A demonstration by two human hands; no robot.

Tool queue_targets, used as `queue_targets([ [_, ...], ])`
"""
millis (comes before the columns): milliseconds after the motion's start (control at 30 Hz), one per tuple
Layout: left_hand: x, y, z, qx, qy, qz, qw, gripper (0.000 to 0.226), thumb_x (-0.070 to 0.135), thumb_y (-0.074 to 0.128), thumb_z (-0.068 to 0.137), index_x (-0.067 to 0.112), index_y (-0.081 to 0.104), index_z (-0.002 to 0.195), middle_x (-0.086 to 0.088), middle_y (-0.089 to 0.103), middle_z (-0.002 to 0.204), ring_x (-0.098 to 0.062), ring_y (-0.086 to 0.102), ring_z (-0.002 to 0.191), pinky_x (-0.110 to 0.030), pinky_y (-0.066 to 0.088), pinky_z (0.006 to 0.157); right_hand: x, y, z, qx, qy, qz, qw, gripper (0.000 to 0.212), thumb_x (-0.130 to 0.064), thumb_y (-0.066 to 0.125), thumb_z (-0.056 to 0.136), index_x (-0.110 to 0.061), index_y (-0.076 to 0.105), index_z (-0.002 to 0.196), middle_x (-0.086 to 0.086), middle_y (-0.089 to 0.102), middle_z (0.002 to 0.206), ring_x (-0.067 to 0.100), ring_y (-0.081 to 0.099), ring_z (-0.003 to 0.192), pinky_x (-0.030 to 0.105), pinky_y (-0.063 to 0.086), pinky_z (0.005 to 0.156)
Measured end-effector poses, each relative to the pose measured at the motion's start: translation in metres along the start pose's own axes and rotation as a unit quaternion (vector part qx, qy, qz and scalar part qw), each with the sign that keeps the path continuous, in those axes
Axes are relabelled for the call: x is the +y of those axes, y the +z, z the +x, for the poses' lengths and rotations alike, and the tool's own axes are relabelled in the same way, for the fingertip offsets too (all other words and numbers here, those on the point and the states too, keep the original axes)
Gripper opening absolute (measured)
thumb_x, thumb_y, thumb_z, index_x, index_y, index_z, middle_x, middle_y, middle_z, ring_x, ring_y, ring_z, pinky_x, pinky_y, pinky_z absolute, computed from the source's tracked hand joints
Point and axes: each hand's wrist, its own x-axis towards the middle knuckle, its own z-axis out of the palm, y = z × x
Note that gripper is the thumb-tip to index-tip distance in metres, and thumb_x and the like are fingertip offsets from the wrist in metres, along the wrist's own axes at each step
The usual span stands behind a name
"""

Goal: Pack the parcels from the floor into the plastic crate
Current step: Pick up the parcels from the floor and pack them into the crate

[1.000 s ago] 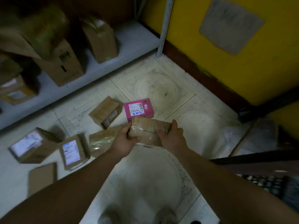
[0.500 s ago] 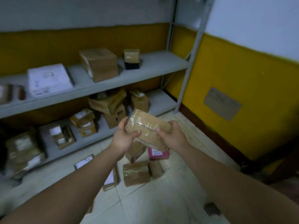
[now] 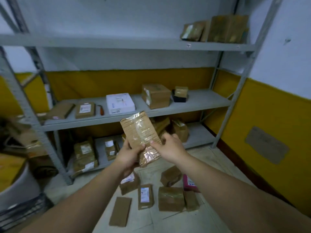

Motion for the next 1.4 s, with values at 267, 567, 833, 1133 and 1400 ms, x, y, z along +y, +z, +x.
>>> queue_targets([
  [267,0.021,-0.216,-0.081,0.038,0.002,0.103,0.994,0.055,0.011,0.063,0.088,0.035,0.035,0.128,0.0,0.063,0.112,-0.02,0.065,0.092,-0.031,0.055,0.06,-0.154,0.173,-0.049,-0.08,-0.07,0.074,0.992,0.042,-0.048,0.05,0.094,-0.025,0.053,0.129,0.001,0.063,0.123,0.025,0.057,0.115,0.029,0.041,0.089],
  [567,0.046,-0.411,-0.129,0.142,-0.013,0.138,0.98,0.047,0.017,0.061,0.089,0.019,0.044,0.133,-0.003,0.066,0.111,-0.018,0.066,0.094,-0.028,0.053,0.071,-0.269,0.345,-0.076,-0.19,-0.068,0.143,0.969,0.048,-0.052,0.053,0.09,-0.021,0.055,0.126,0.002,0.064,0.119,0.025,0.061,0.108,0.042,0.049,0.096],
  [833,0.023,-0.533,-0.108,0.212,-0.056,0.143,0.965,0.037,0.017,0.059,0.091,0.019,0.051,0.127,-0.004,0.068,0.111,-0.022,0.066,0.1,-0.041,0.051,0.092,-0.31,0.485,-0.048,-0.273,-0.081,0.111,0.952,0.053,-0.053,0.049,0.091,-0.022,0.042,0.134,0.003,0.059,0.127,0.029,0.056,0.116,0.041,0.044,0.098],
  [1133,-0.051,-0.654,-0.086,0.222,-0.148,0.122,0.956,0.04,0.02,0.06,0.09,0.021,0.048,0.128,-0.003,0.067,0.111,-0.022,0.067,0.097,-0.045,0.051,0.094,-0.305,0.625,-0.05,-0.309,-0.033,0.068,0.948,0.045,-0.042,0.052,0.092,-0.016,0.046,0.128,0.01,0.058,0.124,0.03,0.053,0.114,0.043,0.045,0.097],
  [1400,-0.169,-0.755,-0.06,0.219,-0.201,0.115,0.948,0.049,0.06,0.039,0.09,0.029,0.052,0.125,-0.004,0.061,0.121,-0.019,0.061,0.102,-0.04,0.05,0.092,-0.236,0.753,-0.059,-0.309,0.051,0.055,0.948,0.046,-0.043,0.047,0.096,-0.025,0.039,0.137,0.001,0.058,0.12,0.023,0.057,0.102,0.037,0.046,0.088],
])
